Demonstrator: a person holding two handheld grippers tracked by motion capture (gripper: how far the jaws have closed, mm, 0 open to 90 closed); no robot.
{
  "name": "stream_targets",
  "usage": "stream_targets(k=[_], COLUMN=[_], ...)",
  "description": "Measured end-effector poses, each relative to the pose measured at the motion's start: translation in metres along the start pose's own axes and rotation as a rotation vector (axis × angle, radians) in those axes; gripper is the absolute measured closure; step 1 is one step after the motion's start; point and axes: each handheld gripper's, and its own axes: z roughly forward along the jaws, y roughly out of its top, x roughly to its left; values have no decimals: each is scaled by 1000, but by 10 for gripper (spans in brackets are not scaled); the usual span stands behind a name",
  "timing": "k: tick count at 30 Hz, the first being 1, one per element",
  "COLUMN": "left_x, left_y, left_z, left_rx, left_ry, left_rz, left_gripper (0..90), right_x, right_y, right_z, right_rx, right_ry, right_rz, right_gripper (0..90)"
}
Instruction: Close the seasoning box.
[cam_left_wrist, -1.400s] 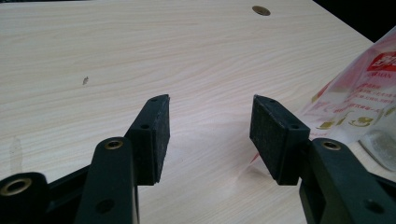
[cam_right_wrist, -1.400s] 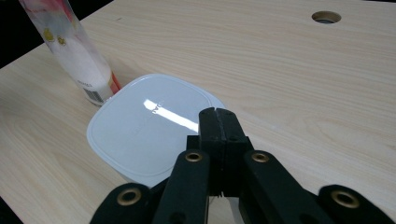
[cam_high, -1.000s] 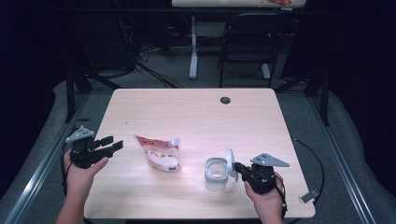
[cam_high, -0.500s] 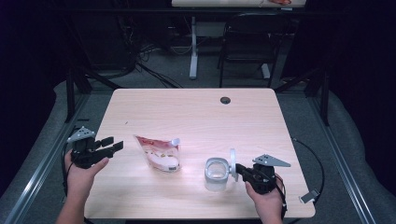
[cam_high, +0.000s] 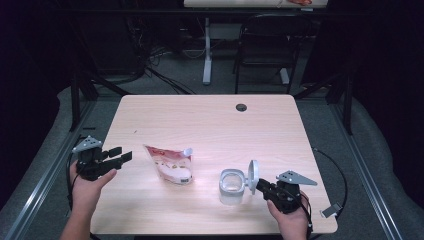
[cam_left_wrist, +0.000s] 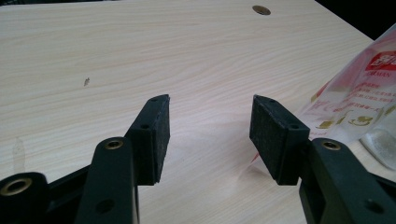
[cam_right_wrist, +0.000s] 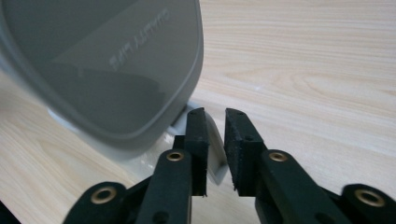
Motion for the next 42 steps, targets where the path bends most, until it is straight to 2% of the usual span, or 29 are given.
stream_targets(k=[5,8,10,12,14,20,23,27,29,34,37,40,42], left_x=[0,0,0,-1,-1,-1,-1,-1,-2,-4,-3,-3,-3], left_y=[0,0,0,0,0,0,0,0,0,-1,-1,-1,-1], left_z=[0,1,1,1,2,2,2,3,4,6,6,6,6], left_rx=[1,0,0,13,3,7,4,7,12,14,15,14,12], left_ry=[1,-1,-1,-3,-1,-6,-5,-5,-7,-8,-7,-7,-6], left_rz=[0,0,-1,2,6,5,4,7,7,11,8,6,8], left_gripper=[479,479,479,478,478,478,478,478,478,478,478,478,478], right_x=[-1,1,4,6,9,8,6,7,7,9,5,4,6], right_y=[-9,-15,-18,-19,-18,-14,-13,-13,-12,-10,-9,-8,-6], right_z=[-3,-3,-1,3,7,18,20,21,22,27,29,31,33], right_rx=[29,49,61,55,63,63,69,61,64,57,52,49,49], right_ry=[-4,12,23,14,5,-18,-10,-28,-27,-40,-18,-16,-29], right_rz=[-10,-22,-49,-82,-105,-114,-103,-110,-116,-138,-109,-102,-126], right_gripper=[739,695,665,638,638,693,711,730,798,805,793,795,809])
